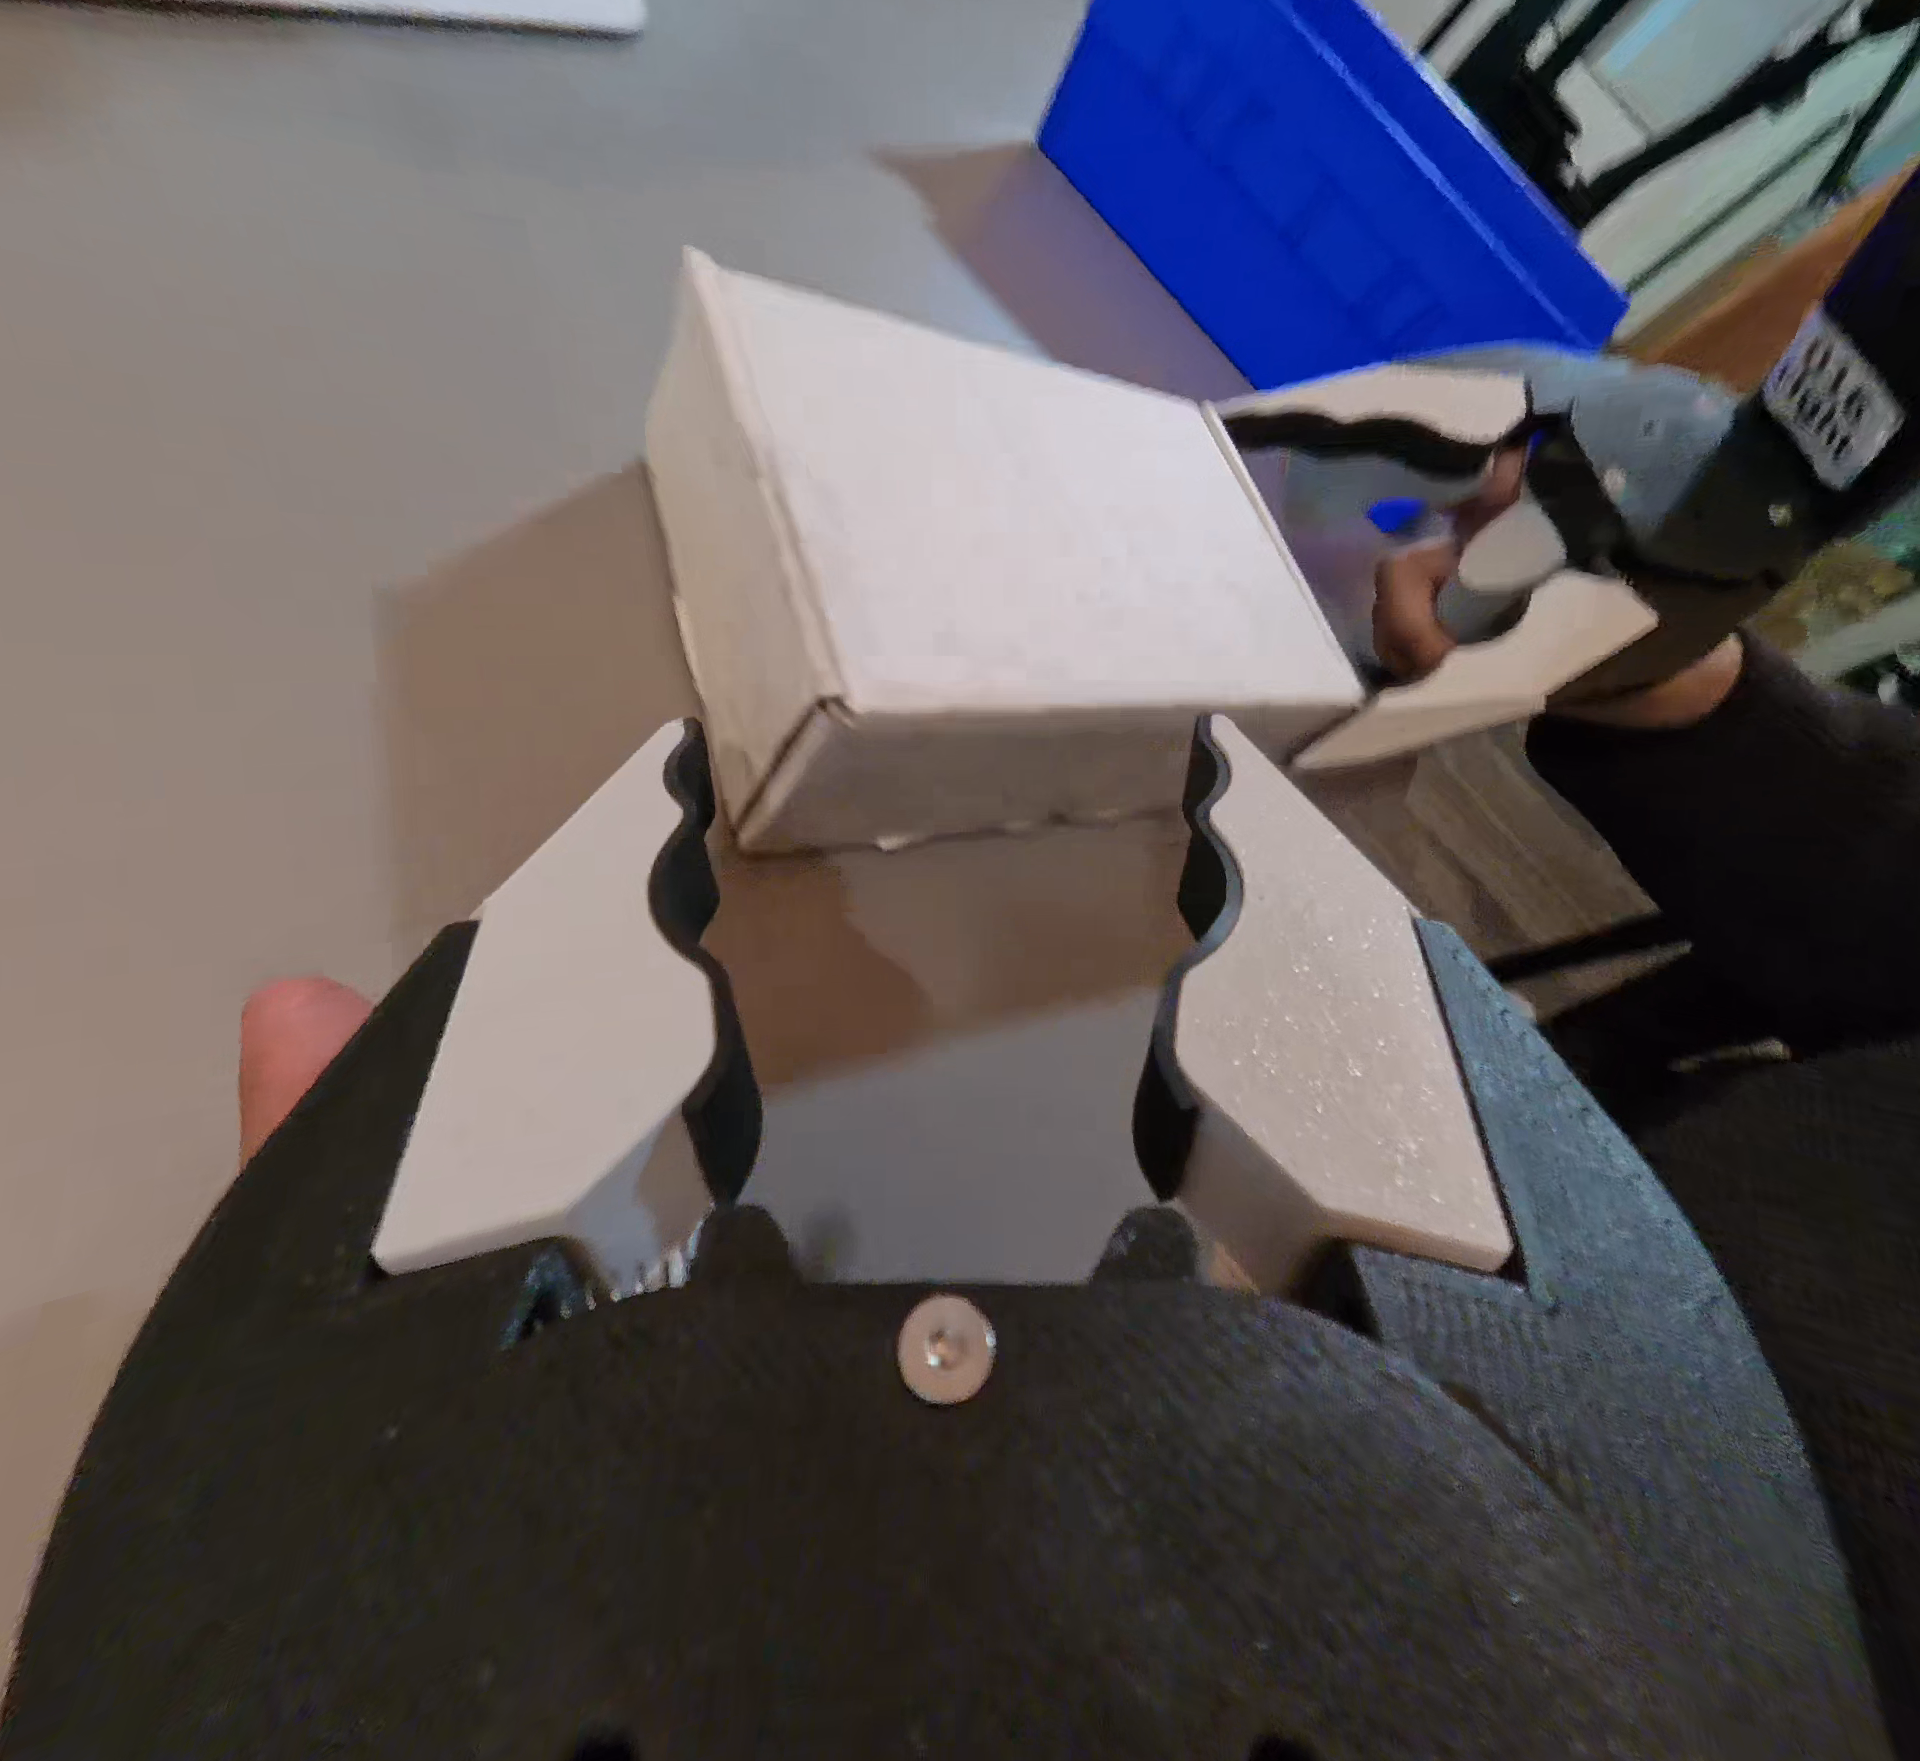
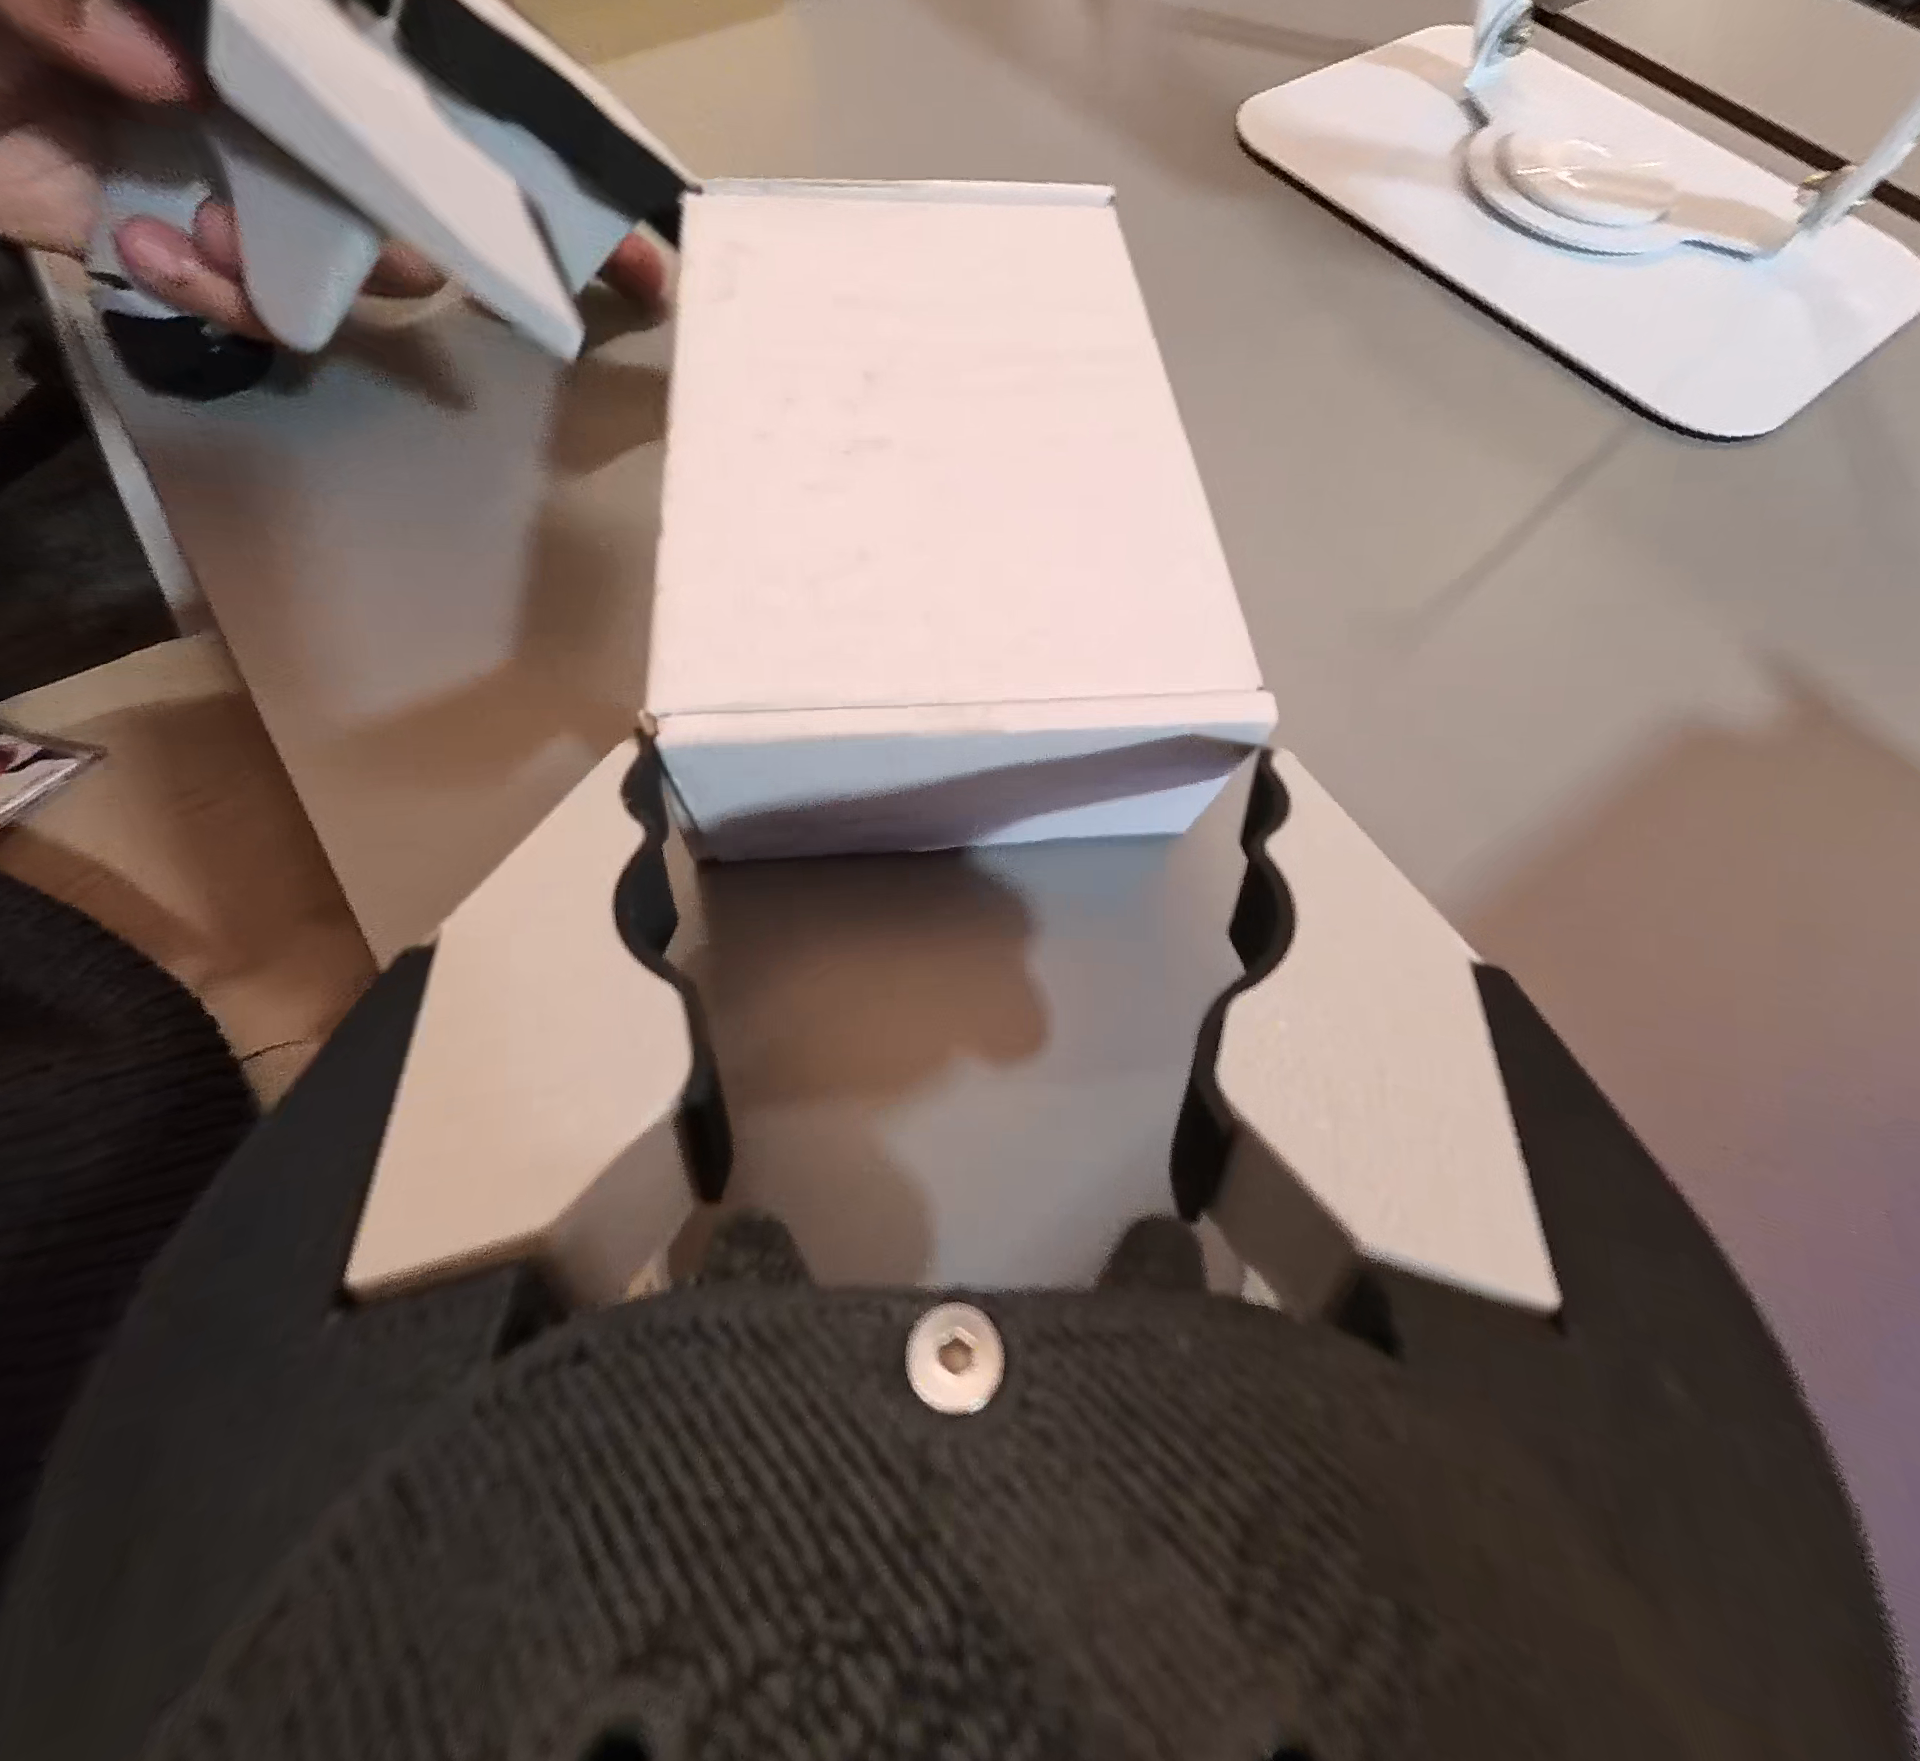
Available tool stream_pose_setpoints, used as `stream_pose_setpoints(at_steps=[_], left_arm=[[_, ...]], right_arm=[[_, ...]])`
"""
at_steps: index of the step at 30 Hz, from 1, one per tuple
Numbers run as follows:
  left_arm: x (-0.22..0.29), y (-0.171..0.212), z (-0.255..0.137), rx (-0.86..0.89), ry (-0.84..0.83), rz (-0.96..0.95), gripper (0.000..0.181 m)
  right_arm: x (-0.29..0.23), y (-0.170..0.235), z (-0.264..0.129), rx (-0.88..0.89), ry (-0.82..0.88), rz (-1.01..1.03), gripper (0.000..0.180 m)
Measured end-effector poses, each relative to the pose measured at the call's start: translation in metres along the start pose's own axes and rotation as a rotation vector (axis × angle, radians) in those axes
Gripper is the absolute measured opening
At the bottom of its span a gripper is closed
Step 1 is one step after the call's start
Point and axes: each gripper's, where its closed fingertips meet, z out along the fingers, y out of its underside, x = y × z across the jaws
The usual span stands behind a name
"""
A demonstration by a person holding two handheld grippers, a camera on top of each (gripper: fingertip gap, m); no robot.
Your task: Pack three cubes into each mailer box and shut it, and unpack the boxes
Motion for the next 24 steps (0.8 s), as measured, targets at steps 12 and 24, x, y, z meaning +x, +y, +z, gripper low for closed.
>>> stream_pose_setpoints(at_steps=[12,24], left_arm=[[0.027,0.023,0.009,-0.126,0.085,0.143,0.053],[0.007,0.005,0.008,-0.031,-0.053,0.14,0.079]], right_arm=[[0.046,0.029,-0.009,-0.111,0.149,0.235,0.089],[0.039,0.027,-0.006,-0.1,0.103,0.262,0.081]])
